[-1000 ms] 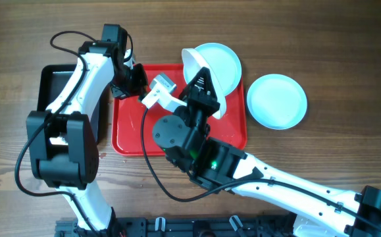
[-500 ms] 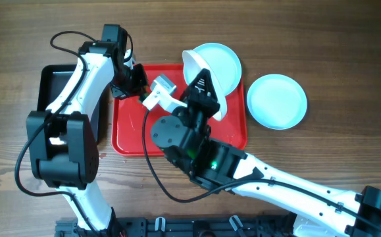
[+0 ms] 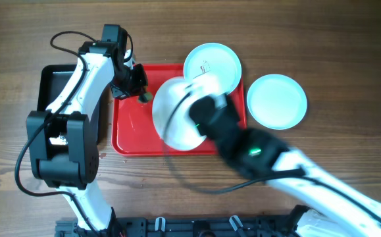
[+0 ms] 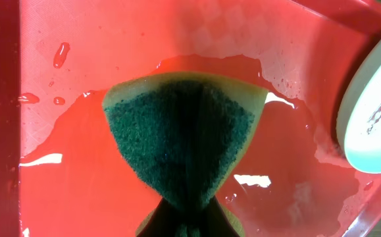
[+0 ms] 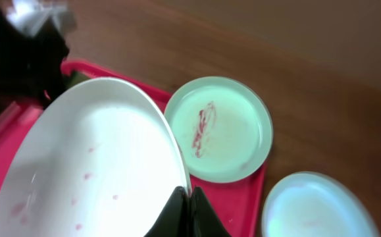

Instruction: Clean dirty plates on tray and stack at the side

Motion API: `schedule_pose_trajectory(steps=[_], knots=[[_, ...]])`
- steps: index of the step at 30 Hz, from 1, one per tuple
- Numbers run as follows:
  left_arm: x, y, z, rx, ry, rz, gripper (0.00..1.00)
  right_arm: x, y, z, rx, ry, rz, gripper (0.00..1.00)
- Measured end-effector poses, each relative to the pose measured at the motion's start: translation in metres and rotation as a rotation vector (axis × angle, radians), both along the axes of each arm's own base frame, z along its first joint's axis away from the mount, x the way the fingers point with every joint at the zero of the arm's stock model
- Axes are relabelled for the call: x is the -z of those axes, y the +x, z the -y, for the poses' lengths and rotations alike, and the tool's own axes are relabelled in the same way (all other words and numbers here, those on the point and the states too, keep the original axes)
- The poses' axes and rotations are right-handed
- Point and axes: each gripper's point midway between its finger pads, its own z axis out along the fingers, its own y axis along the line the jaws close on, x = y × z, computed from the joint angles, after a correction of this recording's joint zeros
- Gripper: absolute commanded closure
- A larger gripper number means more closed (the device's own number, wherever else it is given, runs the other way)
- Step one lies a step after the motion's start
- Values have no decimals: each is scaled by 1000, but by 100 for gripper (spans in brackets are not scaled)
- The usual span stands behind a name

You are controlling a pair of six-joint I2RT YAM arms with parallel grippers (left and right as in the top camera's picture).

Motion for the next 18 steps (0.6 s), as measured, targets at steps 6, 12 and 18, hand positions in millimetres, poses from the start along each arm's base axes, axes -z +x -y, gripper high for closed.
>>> schedule_pose_trajectory(steps=[6,12,18], knots=[[0,0,0,0,0,0,96,6,24,116,279,174,-177,96],[0,0,0,0,0,0,96,42,42,224,612,231,-275,96],[0,0,0,0,0,0,96,129,44,293,852,224,-512,96]])
